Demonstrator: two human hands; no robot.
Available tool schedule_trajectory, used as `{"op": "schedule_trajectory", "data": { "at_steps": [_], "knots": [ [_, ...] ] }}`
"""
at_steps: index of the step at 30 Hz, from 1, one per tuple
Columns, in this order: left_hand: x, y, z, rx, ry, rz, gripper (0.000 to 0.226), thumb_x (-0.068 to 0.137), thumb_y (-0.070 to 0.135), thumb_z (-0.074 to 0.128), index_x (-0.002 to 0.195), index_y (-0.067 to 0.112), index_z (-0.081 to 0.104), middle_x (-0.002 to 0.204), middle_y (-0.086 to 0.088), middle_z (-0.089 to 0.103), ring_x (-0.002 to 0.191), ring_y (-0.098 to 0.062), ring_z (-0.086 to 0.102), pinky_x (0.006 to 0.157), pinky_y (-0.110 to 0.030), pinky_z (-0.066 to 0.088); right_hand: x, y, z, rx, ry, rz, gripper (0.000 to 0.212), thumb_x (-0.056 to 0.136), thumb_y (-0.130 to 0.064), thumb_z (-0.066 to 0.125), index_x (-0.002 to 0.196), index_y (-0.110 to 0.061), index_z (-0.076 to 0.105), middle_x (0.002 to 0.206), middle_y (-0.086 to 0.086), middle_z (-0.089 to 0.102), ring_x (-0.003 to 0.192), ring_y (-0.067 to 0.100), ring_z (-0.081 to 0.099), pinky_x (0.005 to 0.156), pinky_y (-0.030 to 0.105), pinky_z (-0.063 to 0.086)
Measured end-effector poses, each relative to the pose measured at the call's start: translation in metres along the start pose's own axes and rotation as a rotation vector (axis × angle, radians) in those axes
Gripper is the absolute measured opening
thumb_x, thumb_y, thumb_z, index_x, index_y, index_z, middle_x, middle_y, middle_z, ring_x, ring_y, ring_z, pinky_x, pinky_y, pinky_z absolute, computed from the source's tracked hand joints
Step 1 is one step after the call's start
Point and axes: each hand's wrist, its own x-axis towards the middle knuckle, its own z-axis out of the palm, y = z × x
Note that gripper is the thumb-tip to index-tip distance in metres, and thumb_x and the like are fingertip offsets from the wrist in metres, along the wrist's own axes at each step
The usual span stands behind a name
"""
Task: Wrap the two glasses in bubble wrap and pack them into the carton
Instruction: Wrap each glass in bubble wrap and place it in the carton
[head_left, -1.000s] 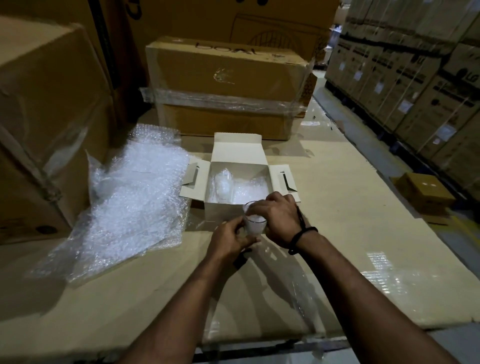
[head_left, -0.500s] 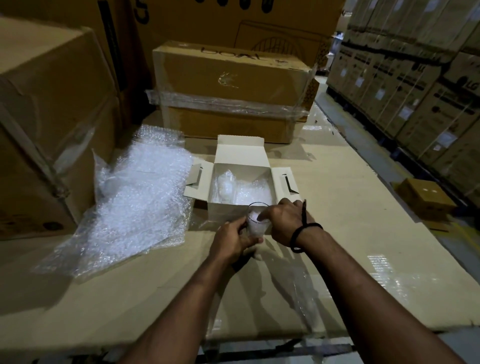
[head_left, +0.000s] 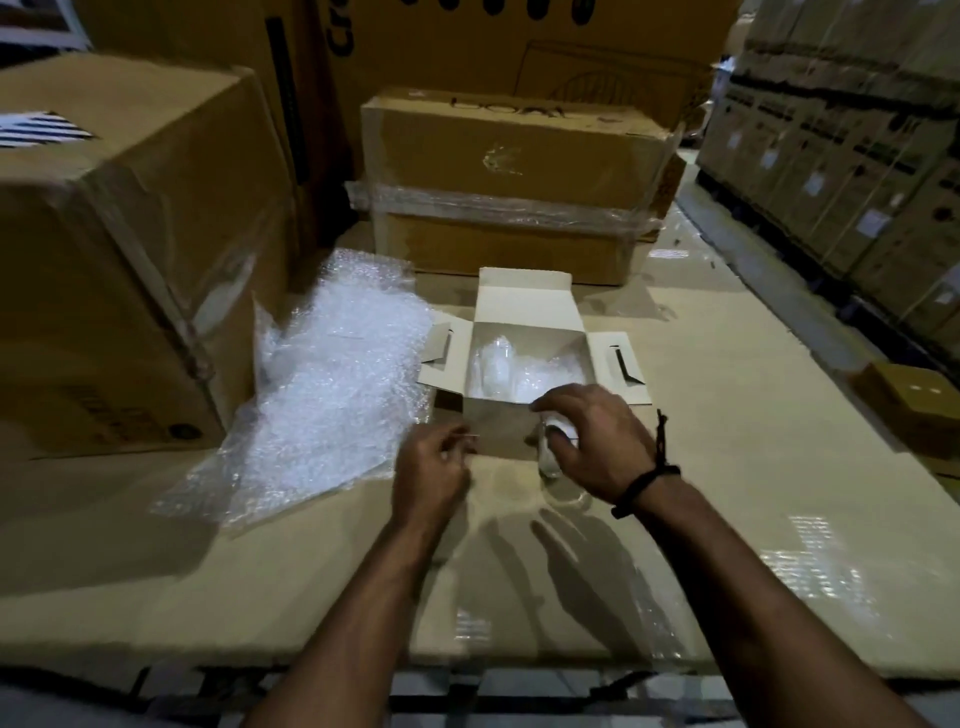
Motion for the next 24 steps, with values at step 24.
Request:
{"op": "schedule_trajectory", "data": {
  "at_steps": [24],
  "knots": [
    [0.037, -0.019, -0.119, 0.378, 0.181, -0.009, 0.006, 0.084, 0.025, 0.072, 0.079, 0.025, 0.069, 0.077, 0.003, 0.069, 0.082, -0.023, 0.063, 0.080, -0.037, 0.047, -0.002, -0.050, 0.146, 0.194, -0.166, 0.203, 0.059, 0.091, -0.056, 0.030, 0.134, -0.020, 0.050, 0.144, 0.004, 0.046, 0.135, 0.022, 0.038, 0.108, 0.030, 0.028]
  ]
}}
